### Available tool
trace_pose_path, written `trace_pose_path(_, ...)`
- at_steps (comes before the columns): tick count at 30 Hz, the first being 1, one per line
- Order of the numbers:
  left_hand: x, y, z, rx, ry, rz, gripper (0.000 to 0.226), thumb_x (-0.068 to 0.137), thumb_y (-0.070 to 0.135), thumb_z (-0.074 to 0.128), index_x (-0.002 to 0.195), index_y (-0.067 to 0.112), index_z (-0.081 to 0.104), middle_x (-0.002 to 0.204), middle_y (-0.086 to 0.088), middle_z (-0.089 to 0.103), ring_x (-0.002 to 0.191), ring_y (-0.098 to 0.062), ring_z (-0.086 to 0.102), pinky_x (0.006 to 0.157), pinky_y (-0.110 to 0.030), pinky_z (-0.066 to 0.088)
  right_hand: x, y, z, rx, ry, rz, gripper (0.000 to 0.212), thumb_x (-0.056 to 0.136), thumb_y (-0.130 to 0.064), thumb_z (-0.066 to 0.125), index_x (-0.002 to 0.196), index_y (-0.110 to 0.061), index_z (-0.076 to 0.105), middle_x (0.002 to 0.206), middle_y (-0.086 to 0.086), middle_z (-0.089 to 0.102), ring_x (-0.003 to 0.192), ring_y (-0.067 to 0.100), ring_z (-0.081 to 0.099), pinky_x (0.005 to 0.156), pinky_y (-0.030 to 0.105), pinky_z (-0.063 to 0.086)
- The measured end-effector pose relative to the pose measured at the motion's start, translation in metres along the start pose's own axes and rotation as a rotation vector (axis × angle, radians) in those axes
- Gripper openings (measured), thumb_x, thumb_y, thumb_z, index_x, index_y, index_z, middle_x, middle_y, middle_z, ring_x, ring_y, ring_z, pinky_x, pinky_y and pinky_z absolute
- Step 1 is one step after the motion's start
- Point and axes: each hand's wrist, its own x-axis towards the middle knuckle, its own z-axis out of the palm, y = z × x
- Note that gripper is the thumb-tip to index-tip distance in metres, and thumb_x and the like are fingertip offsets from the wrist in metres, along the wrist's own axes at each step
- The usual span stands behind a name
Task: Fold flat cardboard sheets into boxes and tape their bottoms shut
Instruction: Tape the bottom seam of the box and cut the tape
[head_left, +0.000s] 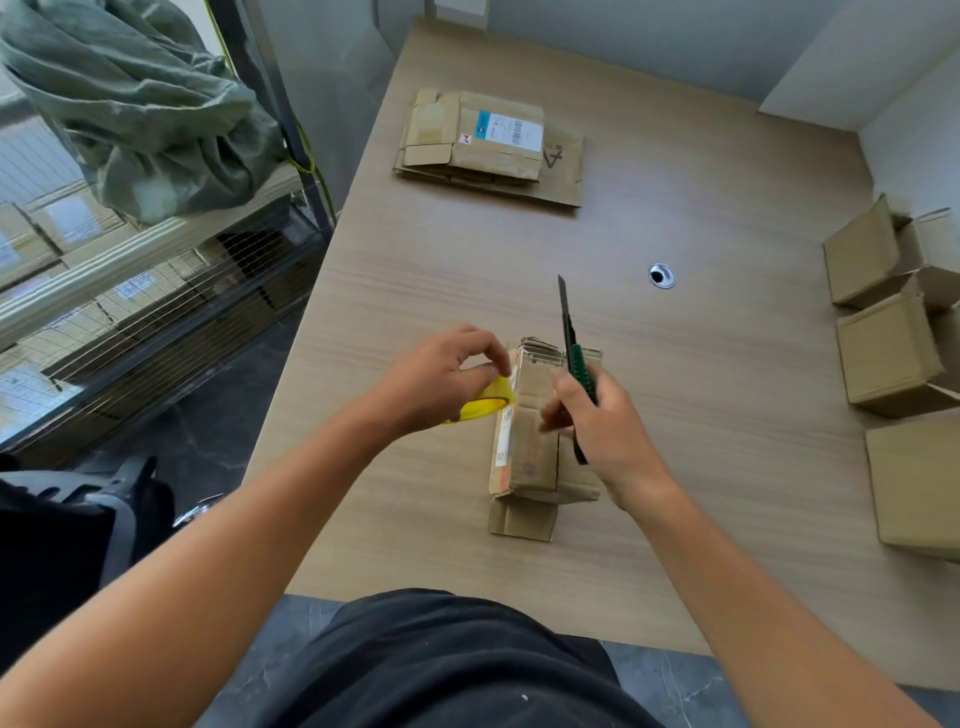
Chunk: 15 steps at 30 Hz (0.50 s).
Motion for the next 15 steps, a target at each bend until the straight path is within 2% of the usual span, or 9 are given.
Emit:
trace_pose_path(2, -0.007, 0.01, 0.011, -0.045, -0.04, 0.008, 0.018, 0.096, 0.015, 0.059, 0.091, 0.029, 0.069, 0.111, 0.003, 0.057, 0.079, -0.02, 0.059, 0.05, -0.024, 0.048, -0.011, 0.0, -0.002, 0.257, -0.081, 0.04, 0.011, 0.101, -0.028, 0.059, 0.098, -0.018, 0.055, 0.068, -0.003, 0.05, 0.058, 0.016, 0.048, 0.067, 0.042, 0.05)
trace_pose_path(3, -0.011, 0.014, 0.017, -0.062, -0.05, 0.011, 0.017, 0.097, 0.014, 0.059, 0.091, 0.027, 0.069, 0.111, 0.002, 0.056, 0.077, -0.02, 0.058, 0.049, -0.024, 0.047, -0.015, 0.002, -0.004, 0.265, -0.094, 0.023, 0.009, 0.099, -0.024, 0.062, 0.098, -0.018, 0.056, 0.067, -0.005, 0.049, 0.056, 0.014, 0.044, 0.063, 0.039, 0.047)
trace_pose_path(7, -0.027, 0.031, 0.042, -0.088, -0.085, 0.02, 0.017, 0.097, 0.012, 0.059, 0.091, 0.024, 0.068, 0.108, 0.001, 0.056, 0.081, -0.021, 0.058, 0.049, -0.023, 0.047, -0.036, 0.013, -0.016, 0.117, -0.029, -0.124, 0.012, 0.088, -0.019, 0.077, 0.091, -0.012, 0.068, 0.067, -0.008, 0.059, 0.058, 0.007, 0.052, 0.056, 0.026, 0.046)
trace_pose_path(11, -0.045, 0.039, 0.066, -0.037, -0.053, 0.003, 0.011, 0.099, 0.018, 0.06, 0.098, 0.022, 0.07, 0.109, 0.001, 0.056, 0.072, -0.014, 0.059, 0.052, -0.028, 0.053, -0.051, 0.03, -0.031, -0.019, -0.016, -0.213, 0.016, 0.089, -0.026, 0.077, 0.086, -0.011, 0.071, 0.07, -0.003, 0.059, 0.064, 0.007, 0.051, 0.06, 0.024, 0.042)
trace_pose_path(13, -0.056, 0.038, 0.078, 0.05, -0.031, 0.012, 0.013, 0.099, 0.026, 0.06, 0.108, 0.029, 0.07, 0.109, 0.007, 0.058, 0.077, -0.012, 0.062, 0.061, -0.033, 0.058, -0.059, 0.035, -0.038, -0.077, 0.005, -0.212, 0.016, 0.091, -0.026, 0.074, 0.081, -0.014, 0.07, 0.066, -0.006, 0.058, 0.062, 0.007, 0.05, 0.06, 0.023, 0.042)
trace_pose_path(15, -0.071, 0.043, 0.089, 0.094, -0.024, -0.013, 0.03, 0.099, 0.035, 0.06, 0.129, 0.033, 0.06, 0.103, 0.01, 0.063, 0.077, -0.012, 0.067, 0.065, -0.031, 0.057, -0.066, 0.038, -0.046, 0.098, -0.006, -0.096, 0.023, 0.092, -0.015, 0.071, 0.071, -0.017, 0.064, 0.058, -0.004, 0.053, 0.053, 0.011, 0.047, 0.052, 0.024, 0.039)
